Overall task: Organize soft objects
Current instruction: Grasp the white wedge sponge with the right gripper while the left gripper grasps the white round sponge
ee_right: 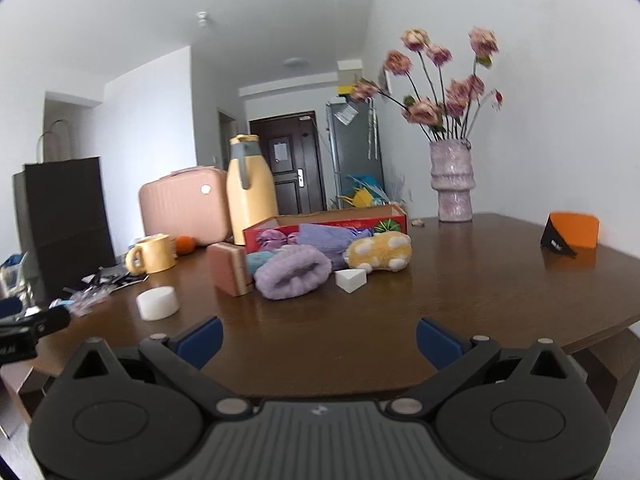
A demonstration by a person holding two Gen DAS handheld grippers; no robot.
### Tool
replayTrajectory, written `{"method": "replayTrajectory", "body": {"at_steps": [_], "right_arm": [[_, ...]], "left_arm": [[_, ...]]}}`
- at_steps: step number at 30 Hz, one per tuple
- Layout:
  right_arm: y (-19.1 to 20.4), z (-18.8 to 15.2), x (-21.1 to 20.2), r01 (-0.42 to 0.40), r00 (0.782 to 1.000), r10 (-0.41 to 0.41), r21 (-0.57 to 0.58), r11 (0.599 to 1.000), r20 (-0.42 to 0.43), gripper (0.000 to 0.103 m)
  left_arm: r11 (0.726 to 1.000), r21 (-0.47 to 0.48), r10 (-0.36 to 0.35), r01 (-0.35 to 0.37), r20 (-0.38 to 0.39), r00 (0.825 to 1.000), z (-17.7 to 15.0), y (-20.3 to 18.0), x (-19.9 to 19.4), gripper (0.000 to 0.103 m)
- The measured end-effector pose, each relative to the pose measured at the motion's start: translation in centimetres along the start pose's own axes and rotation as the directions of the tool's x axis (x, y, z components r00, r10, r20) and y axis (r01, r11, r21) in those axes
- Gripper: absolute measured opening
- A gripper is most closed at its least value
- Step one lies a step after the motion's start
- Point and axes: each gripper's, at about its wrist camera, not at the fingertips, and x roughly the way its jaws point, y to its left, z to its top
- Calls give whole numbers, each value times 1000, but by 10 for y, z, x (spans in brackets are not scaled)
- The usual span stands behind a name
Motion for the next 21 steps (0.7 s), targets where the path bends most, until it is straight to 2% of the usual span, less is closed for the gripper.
{"method": "replayTrajectory", "body": {"at_steps": [6, 11, 13, 16, 19, 21], "right_arm": [[-15, 15, 43, 10, 1000, -9, 34, 999, -20, 103], [-25, 33, 86, 1, 998, 2, 47, 999, -68, 103], [-27, 41, 107, 14, 993, -10, 33, 999, -115, 102], [-30, 48, 142, -1, 980, -6, -34, 999, -198, 93], [-37, 54, 174, -14, 969, 1, -49, 999, -248, 85], [-43, 57, 194, -26, 963, 14, -39, 999, -271, 77]], "left_arm": [[999, 40, 19, -17, -37, 999, 6, -4, 47, 103], [1000, 11, 1, 0, -161, 987, 11, 0, 100, 103], [1000, -1, 19, -20, -206, 978, 12, 2, 122, 103], [1000, -17, 13, -19, -275, 961, 17, 6, 152, 103], [999, -38, 9, -22, -326, 945, 21, 10, 179, 103], [999, -41, 8, -25, -357, 934, 21, 11, 195, 97]]}}
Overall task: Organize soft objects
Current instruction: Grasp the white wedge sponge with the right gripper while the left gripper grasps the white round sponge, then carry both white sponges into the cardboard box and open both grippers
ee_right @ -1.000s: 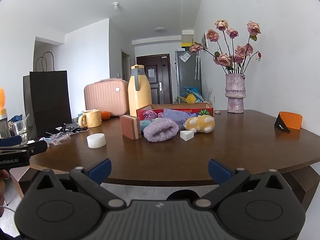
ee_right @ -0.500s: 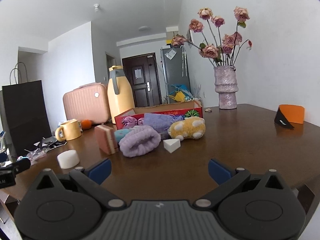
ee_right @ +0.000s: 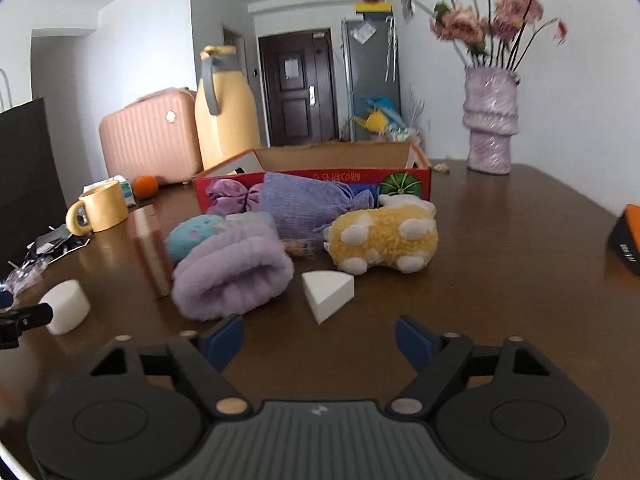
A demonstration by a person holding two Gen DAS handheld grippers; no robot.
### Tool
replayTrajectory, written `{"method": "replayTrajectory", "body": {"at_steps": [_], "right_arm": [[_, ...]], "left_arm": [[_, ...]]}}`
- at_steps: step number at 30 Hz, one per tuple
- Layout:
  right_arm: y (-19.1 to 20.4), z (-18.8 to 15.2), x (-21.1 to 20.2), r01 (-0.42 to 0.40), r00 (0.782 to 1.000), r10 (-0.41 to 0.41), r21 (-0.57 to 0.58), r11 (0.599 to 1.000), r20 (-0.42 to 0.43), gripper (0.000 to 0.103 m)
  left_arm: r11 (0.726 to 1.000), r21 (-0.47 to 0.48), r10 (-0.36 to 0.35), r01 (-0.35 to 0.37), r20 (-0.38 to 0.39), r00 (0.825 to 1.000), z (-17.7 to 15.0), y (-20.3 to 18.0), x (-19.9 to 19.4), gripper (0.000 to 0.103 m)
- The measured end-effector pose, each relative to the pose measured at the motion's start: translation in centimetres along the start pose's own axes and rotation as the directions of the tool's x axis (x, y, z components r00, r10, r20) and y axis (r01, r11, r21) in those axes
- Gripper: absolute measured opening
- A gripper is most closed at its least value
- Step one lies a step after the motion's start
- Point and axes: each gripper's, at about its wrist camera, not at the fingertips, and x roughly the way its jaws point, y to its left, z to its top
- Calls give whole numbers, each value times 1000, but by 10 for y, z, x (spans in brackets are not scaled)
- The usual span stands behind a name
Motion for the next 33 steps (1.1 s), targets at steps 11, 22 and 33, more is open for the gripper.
{"method": "replayTrajectory", "body": {"at_steps": [11, 22, 33], "right_arm": [[-15, 29, 85, -44, 990, 46, 14, 999, -134, 24], [-15, 18, 63, -18, 996, 17, -12, 1000, -91, 21], [-20, -8, -25, -9, 1000, 9, -15, 1000, 10, 21]], "left_arm": [[996, -92, -21, 13, -79, 997, 10, 5, 33, 56], [998, -42, -52, 52, -16, 998, 8, -23, -4, 56], [993, 20, -115, 114, 81, 990, 17, -54, -36, 56]]}}
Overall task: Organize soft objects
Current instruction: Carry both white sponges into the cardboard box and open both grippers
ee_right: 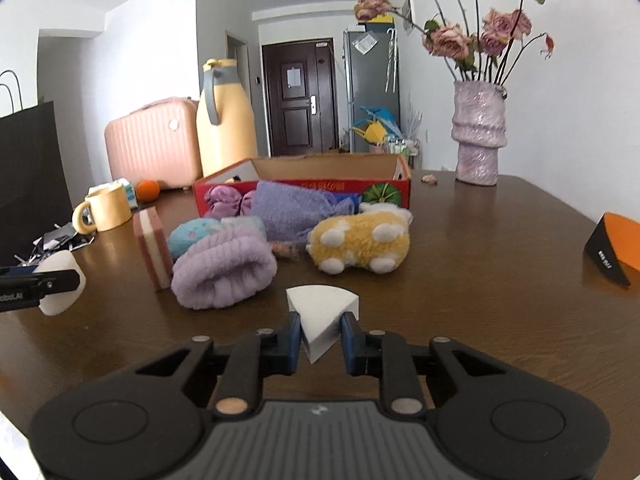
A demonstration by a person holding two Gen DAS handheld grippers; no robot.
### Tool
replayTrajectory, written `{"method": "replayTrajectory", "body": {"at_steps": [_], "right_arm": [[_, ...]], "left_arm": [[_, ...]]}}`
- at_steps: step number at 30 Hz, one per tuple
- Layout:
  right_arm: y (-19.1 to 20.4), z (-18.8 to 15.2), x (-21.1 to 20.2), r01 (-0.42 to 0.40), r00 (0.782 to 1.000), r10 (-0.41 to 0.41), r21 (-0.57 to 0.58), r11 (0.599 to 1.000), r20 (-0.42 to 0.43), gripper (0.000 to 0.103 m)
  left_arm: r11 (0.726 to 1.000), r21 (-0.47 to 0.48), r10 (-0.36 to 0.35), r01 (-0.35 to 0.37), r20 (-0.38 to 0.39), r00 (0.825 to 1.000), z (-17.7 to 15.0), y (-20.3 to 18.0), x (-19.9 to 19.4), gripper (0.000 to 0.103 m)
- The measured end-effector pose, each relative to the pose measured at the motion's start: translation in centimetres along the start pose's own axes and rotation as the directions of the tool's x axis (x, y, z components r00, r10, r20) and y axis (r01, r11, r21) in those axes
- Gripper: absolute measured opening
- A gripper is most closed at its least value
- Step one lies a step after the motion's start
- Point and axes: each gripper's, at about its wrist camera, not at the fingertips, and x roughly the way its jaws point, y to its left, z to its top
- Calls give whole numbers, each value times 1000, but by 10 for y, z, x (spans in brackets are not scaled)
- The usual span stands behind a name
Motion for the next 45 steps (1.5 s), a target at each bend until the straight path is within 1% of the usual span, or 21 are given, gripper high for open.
{"method": "replayTrajectory", "body": {"at_steps": [3, 5, 8, 11, 14, 16, 18, 20, 21, 22, 24, 26, 28, 31, 32, 35, 36, 38, 40, 43, 45], "right_arm": [[-5, 7, -3, 1, 1000, -1, 6, 1000, 19, 21], [-10, 19, 3, -22, 999, 22, 13, 1000, 28, 21], [-20, 47, 24, -70, 996, 70, 8, 997, 47, 21], [-32, 91, 61, -102, 994, 103, -22, 995, 44, 21], [-48, 148, 112, -104, 994, 106, -51, 993, 37, 21], [-59, 182, 153, -100, 995, 101, -49, 994, 3, 21], [-67, 217, 210, -92, 994, 88, -47, 995, -71, 21], [-74, 242, 262, -73, 987, 68, -25, 997, -143, 21], [-77, 254, 290, -64, 980, 59, -21, 998, -187, 21], [-80, 262, 311, -39, 976, 35, -16, 999, -213, 21], [-80, 276, 353, 10, 960, -25, -54, 999, -278, 21], [-79, 280, 386, 49, 937, -74, -83, 995, -342, 22], [-76, 279, 410, 75, 917, -116, -121, 990, -382, 22], [-71, 272, 425, 95, 904, -154, -163, 982, -399, 26], [-71, 270, 428, 105, 902, -169, -176, 979, -398, 29], [-69, 265, 432, 118, 899, -194, -209, 971, -392, 34], [-68, 265, 431, 127, 900, -206, -221, 967, -385, 39], [-67, 266, 428, 141, 902, -220, -229, 963, -371, 41], [-66, 271, 420, 137, 908, -209, -216, 967, -363, 41], [-68, 283, 405, 126, 917, -195, -212, 969, -347, 46], [-67, 291, 387, 119, 924, -186, -210, 970, -334, 57]], "left_arm": [[999, 9, -45, 44, 35, 998, 27, -4, 12, 56], [996, 17, -89, 88, 54, 995, 53, -8, 29, 56], [993, 16, -114, 113, 60, 992, 104, -13, 74, 56], [992, 2, -125, 125, 3, 992, 160, -17, 141, 56], [997, 44, -66, 67, -31, 997, 202, -30, 215, 57], [997, 56, -38, 43, -96, 995, 221, -39, 267, 57], [997, 74, -10, 23, -165, 986, 231, -45, 317, 57], [995, 97, 19, 5, -240, 971, 237, -48, 360, 57], [995, 100, 40, -15, -257, 966, 239, -49, 377, 57], [991, 130, 56, -21, -275, 960, 240, -47, 394, 57], [986, 157, 92, -47, -292, 952, 240, -46, 414, 57], [982, 185, 88, -31, -309, 947, 239, -47, 426, 58], [981, 195, 76, -13, -324, 943, 238, -45, 433, 62], [975, 222, 94, -20, -328, 940, 236, -41, 441, 72], [976, 218, 96, -24, -329, 939, 235, -37, 442, 72], [976, 217, 83, -11, -327, 941, 233, -33, 438, 72], [977, 215, 82, -11, -324, 943, 233, -34, 434, 73], [977, 211, 88, -21, -315, 945, 238, -34, 427, 73], [978, 208, 81, -17, -301, 950, 247, -32, 417, 73], [983, 183, 64, -13, -275, 959, 262, -26, 387, 77], [987, 158, 54, -13, -258, 965, 271, -22, 363, 77]]}}
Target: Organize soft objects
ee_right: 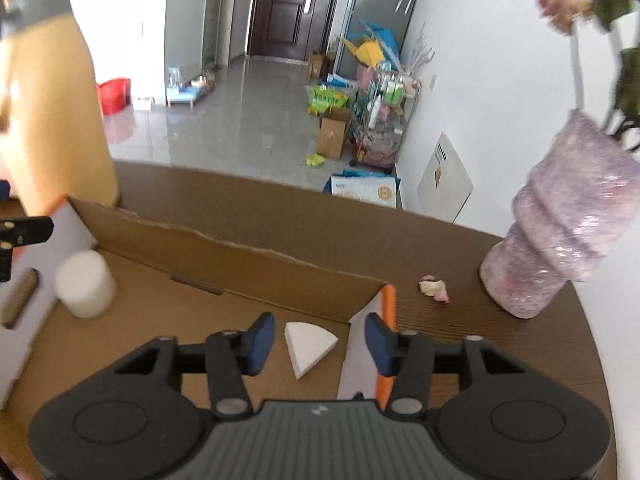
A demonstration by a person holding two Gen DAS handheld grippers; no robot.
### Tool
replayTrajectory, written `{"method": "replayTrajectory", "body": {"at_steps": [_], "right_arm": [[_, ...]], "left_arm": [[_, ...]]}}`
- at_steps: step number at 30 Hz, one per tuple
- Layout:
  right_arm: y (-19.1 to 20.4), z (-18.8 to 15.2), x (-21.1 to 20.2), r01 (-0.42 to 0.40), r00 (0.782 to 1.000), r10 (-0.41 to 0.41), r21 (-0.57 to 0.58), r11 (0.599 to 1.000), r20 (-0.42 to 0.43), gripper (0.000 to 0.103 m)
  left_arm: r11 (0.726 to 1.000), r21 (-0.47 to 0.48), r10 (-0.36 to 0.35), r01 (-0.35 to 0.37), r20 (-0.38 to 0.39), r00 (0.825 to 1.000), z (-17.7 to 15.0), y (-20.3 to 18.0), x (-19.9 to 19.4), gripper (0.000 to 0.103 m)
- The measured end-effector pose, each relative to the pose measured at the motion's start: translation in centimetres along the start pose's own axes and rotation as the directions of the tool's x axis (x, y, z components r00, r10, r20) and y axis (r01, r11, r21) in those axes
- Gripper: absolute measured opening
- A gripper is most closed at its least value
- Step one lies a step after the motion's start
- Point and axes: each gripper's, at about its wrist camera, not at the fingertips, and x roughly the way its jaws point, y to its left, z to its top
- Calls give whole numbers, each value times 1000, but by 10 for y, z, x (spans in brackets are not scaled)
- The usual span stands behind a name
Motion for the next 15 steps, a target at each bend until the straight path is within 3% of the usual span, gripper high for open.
{"method": "replayTrajectory", "body": {"at_steps": [3, 7, 10, 15], "right_arm": [[-7, -4, -38, -17, 999, 16, 25, 1000, 49, 77], [-13, -21, -99, -3, 988, 0, 21, 1000, 156, 85], [-16, -44, -149, -17, 971, 6, 43, 999, 240, 91], [-10, -115, -222, -48, 921, 13, 81, 996, 388, 91]], "left_arm": [[999, -33, -27, 30, 68, 997, -4, 9, -53, 82], [997, -57, -49, 60, 178, 983, -28, 20, -129, 87], [997, -60, -32, 52, 300, 953, -67, 25, -186, 98], [998, -66, 12, 19, 435, 900, -151, 18, -250, 100]]}}
